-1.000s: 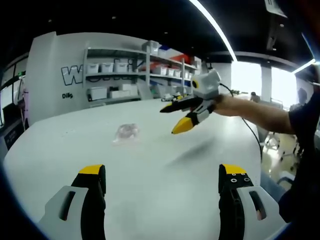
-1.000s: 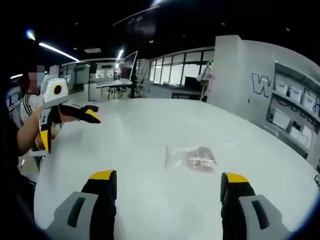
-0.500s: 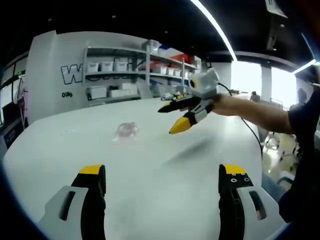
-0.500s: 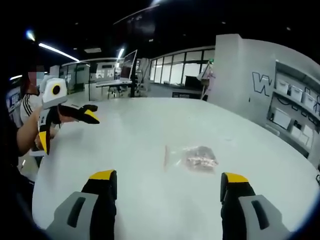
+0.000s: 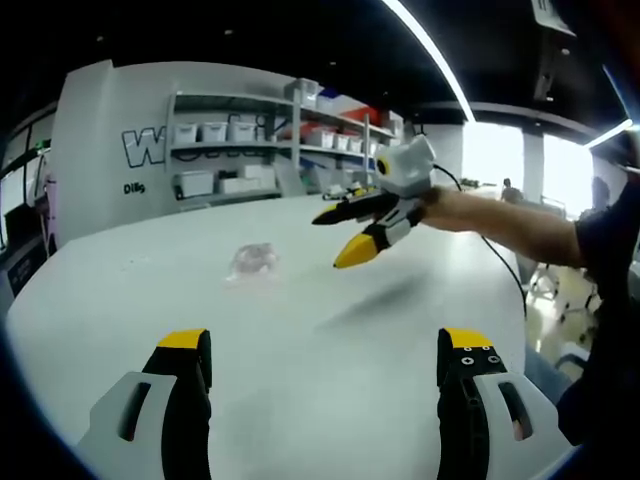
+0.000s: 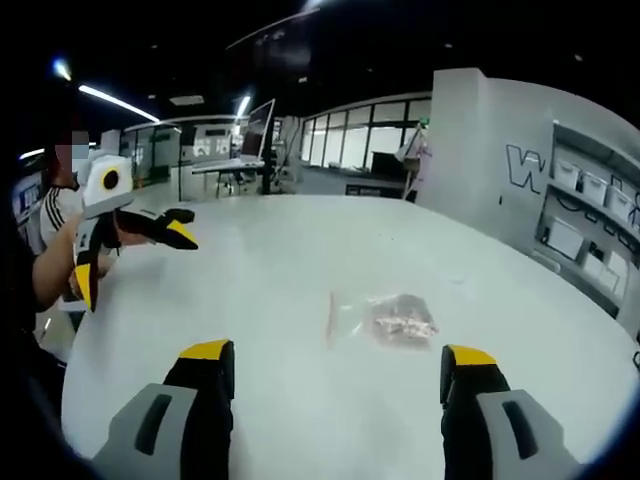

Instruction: Open the resealable bag by pulling the two sides of the seal apart until the entire bag opening is separated and visibly accessible.

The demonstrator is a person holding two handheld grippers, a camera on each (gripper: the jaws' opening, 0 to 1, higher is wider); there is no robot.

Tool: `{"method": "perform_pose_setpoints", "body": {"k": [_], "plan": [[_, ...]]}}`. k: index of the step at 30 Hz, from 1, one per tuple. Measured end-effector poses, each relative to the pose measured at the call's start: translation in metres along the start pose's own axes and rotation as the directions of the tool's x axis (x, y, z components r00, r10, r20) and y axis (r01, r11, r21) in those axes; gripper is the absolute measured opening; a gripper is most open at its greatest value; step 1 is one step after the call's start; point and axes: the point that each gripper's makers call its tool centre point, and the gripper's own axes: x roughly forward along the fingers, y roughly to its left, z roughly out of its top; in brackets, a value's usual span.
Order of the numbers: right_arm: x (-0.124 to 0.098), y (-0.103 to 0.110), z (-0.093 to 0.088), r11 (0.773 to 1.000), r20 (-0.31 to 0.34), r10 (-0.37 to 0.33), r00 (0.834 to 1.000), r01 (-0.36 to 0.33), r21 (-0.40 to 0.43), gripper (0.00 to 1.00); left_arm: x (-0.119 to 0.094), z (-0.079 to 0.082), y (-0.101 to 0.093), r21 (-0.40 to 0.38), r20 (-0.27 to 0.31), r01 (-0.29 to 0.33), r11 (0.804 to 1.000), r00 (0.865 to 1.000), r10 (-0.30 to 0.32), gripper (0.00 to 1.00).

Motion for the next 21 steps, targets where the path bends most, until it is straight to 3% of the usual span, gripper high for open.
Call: {"method": "perform_pose_setpoints", "body": {"k": [21], "plan": [[0.0082, -0.0006, 0.0028, 1.0, 0.005, 0.007, 1.0, -0.007, 0.01, 0.85, 0.0011, -0.0007, 0.0016, -0.003, 0.003, -0.001, 1.0, 1.0, 0.001, 0.92]]}}
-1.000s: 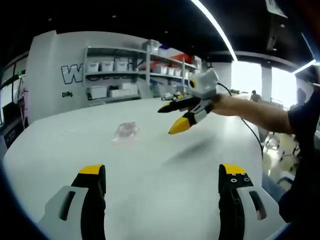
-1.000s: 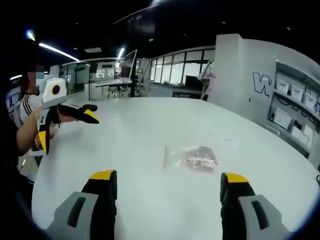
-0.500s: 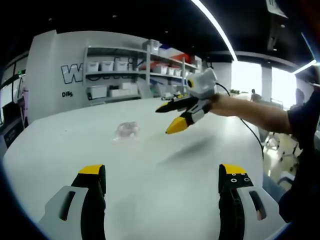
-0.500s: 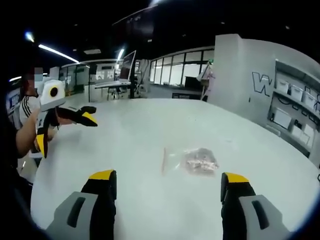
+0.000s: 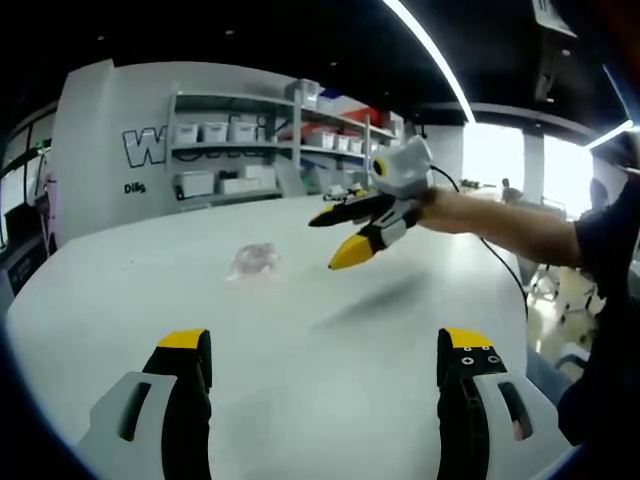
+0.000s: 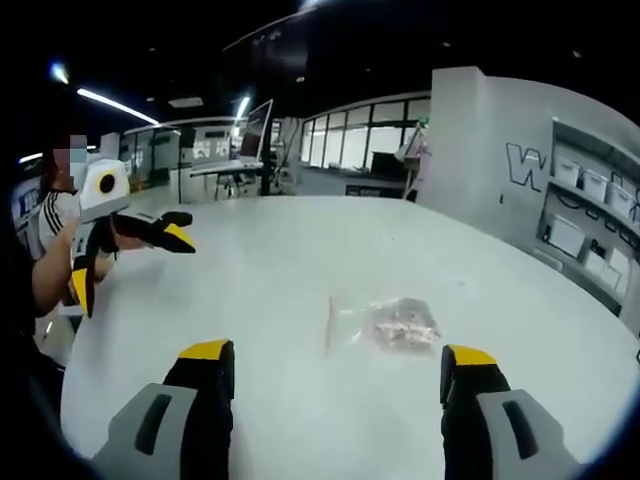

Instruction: Open the resealable bag by pulling the two sides of the seal apart until the entire bag opening is separated and visibly accessible.

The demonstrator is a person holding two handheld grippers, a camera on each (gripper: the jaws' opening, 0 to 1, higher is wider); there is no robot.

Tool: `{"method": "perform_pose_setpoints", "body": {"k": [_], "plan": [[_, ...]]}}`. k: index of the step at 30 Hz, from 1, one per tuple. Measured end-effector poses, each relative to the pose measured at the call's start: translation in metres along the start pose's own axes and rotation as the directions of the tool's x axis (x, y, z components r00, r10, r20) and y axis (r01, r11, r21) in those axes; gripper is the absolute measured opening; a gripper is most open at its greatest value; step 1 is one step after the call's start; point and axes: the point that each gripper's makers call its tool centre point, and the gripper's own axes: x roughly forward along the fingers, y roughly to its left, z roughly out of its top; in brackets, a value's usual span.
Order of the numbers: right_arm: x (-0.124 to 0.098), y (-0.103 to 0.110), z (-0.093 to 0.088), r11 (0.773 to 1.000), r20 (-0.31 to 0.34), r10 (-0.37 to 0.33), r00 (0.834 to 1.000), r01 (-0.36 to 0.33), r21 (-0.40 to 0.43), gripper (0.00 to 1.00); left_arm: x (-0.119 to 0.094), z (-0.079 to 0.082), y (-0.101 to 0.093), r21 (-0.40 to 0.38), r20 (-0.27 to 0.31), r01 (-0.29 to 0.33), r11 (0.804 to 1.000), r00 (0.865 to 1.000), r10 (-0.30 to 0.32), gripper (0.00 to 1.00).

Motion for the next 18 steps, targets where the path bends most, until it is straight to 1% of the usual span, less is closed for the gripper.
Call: {"method": "perform_pose_setpoints", "body": {"k": [11, 18], "plan": [[0.0023, -0.0031, 0.0048, 1.0, 0.005, -0.004, 1.0, 0.004, -0.004, 0.85, 0.0003, -0.0001, 0.0, 0.0, 0.001, 0.001, 1.0, 1.0, -0.001, 0.92], [0.0046, -0.0064, 0.0036, 1.0, 0.002, -0.007, 1.0, 0.007, -0.001, 0.85, 0.0009, -0.0008, 0.0013, 0.0, -0.002, 0.0, 1.0, 1.0, 0.0, 0.92]]}}
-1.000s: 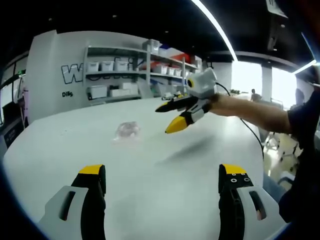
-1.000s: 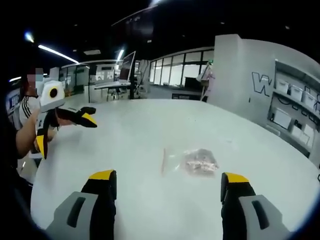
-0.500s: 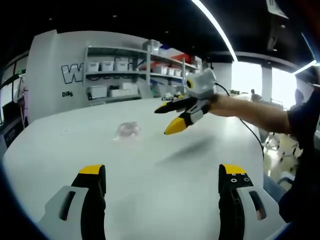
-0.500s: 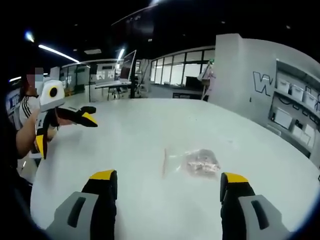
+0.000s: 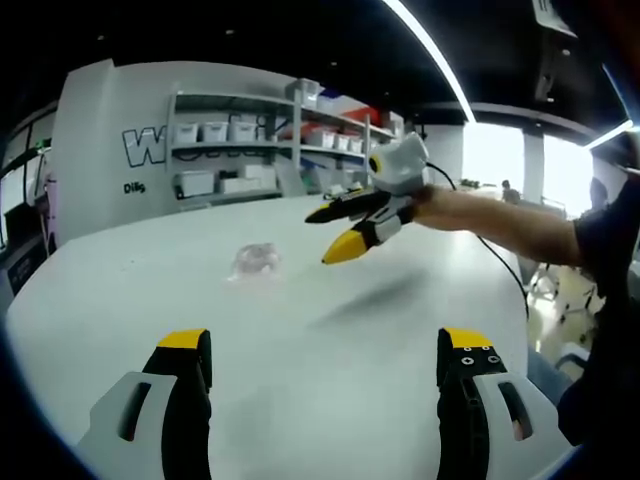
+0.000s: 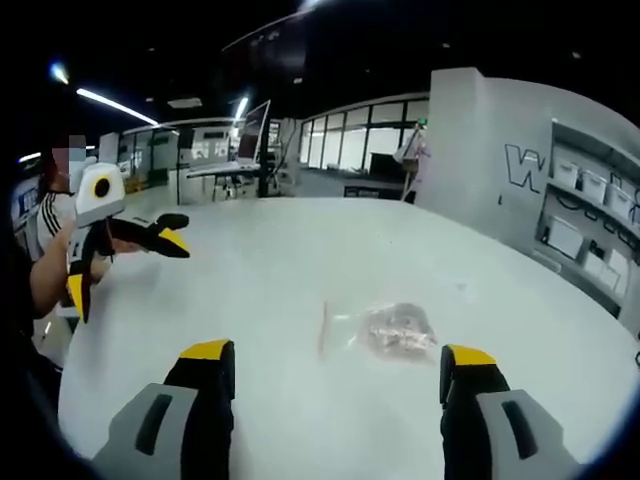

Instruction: Open the resealable bag by pulling the two sides of the seal apart until the entire bag opening is separated and visibly accessible.

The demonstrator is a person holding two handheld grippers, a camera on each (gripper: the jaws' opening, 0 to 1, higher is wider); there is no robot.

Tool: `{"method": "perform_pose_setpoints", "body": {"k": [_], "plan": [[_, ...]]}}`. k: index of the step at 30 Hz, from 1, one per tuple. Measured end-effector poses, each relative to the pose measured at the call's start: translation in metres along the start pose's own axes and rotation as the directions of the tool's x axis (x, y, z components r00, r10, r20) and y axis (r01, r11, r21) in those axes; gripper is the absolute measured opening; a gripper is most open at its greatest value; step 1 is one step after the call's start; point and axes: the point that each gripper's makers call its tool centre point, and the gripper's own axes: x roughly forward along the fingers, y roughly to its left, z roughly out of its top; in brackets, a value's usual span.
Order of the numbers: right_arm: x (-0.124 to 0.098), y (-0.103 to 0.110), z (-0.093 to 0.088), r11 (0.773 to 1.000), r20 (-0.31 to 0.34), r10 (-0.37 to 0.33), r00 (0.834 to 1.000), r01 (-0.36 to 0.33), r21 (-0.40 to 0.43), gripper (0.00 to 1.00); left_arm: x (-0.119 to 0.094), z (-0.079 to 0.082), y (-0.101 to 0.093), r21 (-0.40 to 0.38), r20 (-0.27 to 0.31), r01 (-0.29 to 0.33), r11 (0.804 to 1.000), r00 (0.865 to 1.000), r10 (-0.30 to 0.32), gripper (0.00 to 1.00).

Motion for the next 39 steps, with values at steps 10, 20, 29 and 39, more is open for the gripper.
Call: {"method": "perform_pose_setpoints", "body": {"k": [10, 20, 29, 39], "plan": [[0.003, -0.001, 0.0, 1.0, 0.002, 0.003, 1.0, -0.003, 0.0, 0.85, 0.002, -0.001, 0.001, -0.002, -0.002, 0.0, 1.0, 1.0, 0.0, 0.92], [0.006, -0.002, 0.0, 1.0, -0.001, 0.005, 1.0, -0.005, -0.007, 0.84, 0.004, -0.002, 0.002, -0.003, -0.004, 0.003, 1.0, 1.0, -0.003, 0.92], [0.009, -0.001, -0.002, 1.0, -0.004, 0.01, 1.0, -0.01, -0.007, 0.83, 0.004, -0.002, 0.004, -0.004, -0.006, 0.0, 1.0, 1.0, 0.0, 0.92], [0.012, -0.003, 0.0, 1.0, -0.001, 0.012, 1.0, -0.012, -0.006, 0.82, 0.006, -0.004, 0.003, -0.005, -0.01, 0.004, 1.0, 1.0, -0.004, 0.92]]}}
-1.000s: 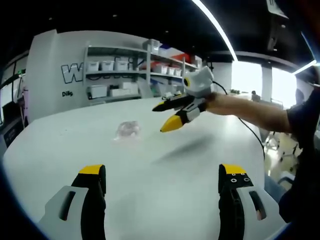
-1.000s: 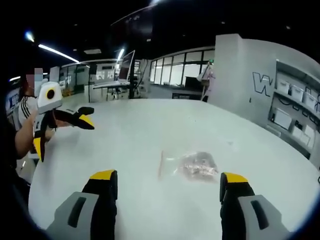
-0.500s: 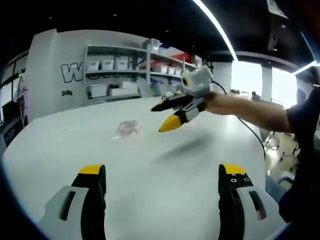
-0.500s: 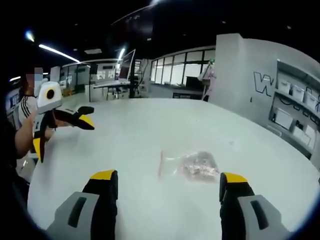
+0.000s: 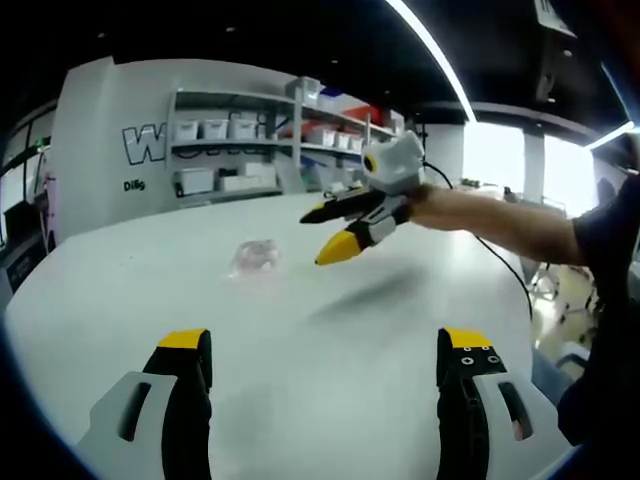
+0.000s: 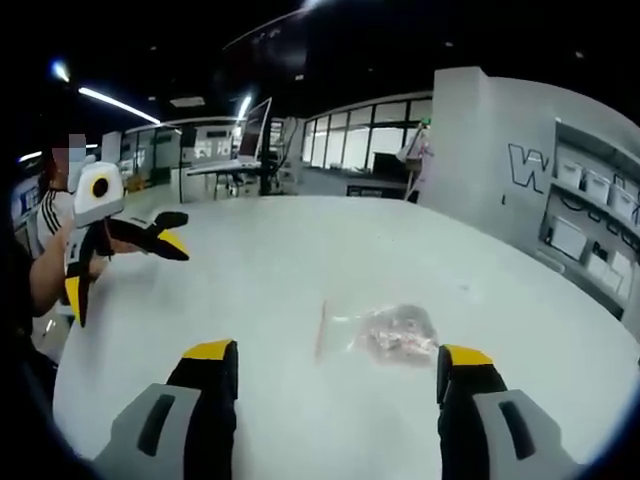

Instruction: Open the resealable bag by pulling the two sides of the seal apart until the entire bag opening is separated and visibly accessible.

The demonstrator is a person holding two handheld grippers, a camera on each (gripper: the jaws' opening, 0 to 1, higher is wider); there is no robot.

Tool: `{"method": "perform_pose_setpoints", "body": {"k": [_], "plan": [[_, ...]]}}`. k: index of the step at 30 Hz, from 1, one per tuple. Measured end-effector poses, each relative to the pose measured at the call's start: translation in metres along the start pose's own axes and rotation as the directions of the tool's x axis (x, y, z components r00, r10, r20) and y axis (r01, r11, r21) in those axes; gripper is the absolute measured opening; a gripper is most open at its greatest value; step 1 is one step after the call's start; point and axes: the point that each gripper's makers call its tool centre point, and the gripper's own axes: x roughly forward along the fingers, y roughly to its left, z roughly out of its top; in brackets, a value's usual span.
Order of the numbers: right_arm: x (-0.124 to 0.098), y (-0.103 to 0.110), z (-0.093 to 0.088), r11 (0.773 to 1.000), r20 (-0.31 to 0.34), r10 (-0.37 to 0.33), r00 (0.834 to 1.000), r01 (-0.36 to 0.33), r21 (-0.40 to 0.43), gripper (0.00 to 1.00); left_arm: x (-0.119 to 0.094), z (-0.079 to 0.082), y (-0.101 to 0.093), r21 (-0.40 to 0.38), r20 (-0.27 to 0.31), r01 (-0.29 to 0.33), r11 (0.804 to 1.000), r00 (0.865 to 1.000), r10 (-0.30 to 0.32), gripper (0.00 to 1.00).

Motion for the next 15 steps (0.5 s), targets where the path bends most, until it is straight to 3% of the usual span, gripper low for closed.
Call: {"method": "perform_pose_setpoints", "body": {"k": [15], "plan": [[0.0084, 0.0003, -0.0013, 1.0, -0.011, 0.003, 1.0, -0.003, -0.007, 0.79, 0.0016, -0.0004, 0.0002, 0.0, 0.0, 0.002, 1.0, 1.0, -0.002, 0.92]]}}
